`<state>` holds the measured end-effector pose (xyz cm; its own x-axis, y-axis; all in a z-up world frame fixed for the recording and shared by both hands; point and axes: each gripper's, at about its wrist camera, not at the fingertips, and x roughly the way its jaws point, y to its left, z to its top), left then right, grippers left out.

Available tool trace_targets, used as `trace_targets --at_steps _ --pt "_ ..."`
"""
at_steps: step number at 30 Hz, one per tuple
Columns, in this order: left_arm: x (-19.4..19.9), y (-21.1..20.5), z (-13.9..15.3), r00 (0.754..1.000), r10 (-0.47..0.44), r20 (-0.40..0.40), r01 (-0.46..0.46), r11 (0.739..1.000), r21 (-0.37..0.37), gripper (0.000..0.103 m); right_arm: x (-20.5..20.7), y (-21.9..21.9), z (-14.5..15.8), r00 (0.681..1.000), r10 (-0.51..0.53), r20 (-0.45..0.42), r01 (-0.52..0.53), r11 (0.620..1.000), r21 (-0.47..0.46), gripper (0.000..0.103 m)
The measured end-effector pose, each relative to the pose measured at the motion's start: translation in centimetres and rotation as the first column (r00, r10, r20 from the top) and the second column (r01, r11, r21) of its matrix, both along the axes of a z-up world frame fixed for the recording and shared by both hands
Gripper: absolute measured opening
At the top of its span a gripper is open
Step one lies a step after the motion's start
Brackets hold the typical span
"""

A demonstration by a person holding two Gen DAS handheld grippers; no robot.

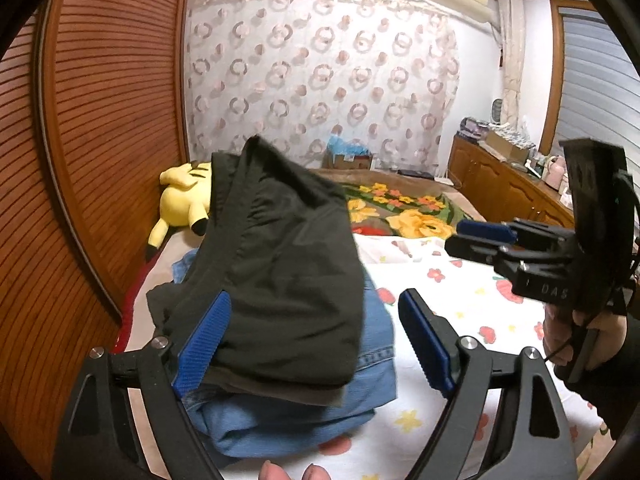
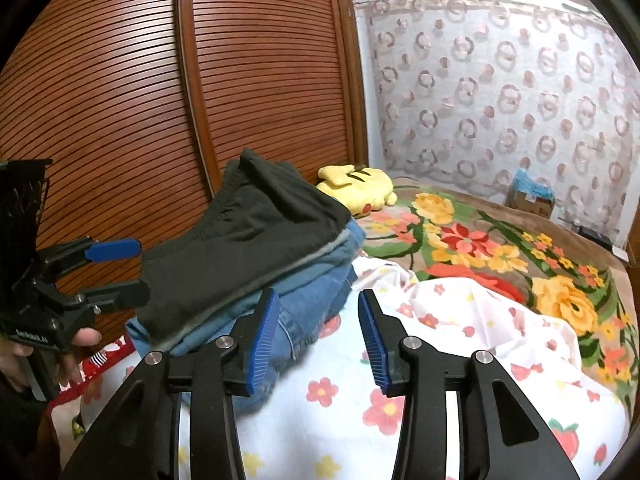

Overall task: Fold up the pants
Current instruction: 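Open both grippers and withdraw them from the stacked pants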

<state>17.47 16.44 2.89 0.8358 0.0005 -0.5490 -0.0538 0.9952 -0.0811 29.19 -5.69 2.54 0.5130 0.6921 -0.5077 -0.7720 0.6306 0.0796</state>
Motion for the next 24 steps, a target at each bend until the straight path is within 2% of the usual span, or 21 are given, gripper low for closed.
trace_targets --at_steps 6,9,15,24 --pt "-1.1 -1.7 0.6 0.999 -0.035 0.028 0.035 0.999 0.005 0.086 -2.6 -1.8 0.2 0.999 -0.045 0.013 0.045 0.999 -0.004 0.052" --pt "-1.5 -3.2 0.5 0.998 -0.058 0.018 0.058 0.998 0.031 0.086 -4.2 -2.6 0.3 0.997 -0.076 0.025 0.076 0.997 -0.006 0.057" --pt "-2.3 -5.1 -0.4 0.997 -0.078 0.003 0.078 0.997 0.008 0.086 -7.4 -3.9 0.6 0.991 -0.129 0.037 0.129 0.992 0.002 0.058" --pt "-3.8 -8.4 -1.6 0.994 -0.107 -0.006 0.108 0.994 0.019 0.086 -12.5 -6.4 0.3 0.978 -0.200 0.056 0.200 0.980 0.010 0.061"
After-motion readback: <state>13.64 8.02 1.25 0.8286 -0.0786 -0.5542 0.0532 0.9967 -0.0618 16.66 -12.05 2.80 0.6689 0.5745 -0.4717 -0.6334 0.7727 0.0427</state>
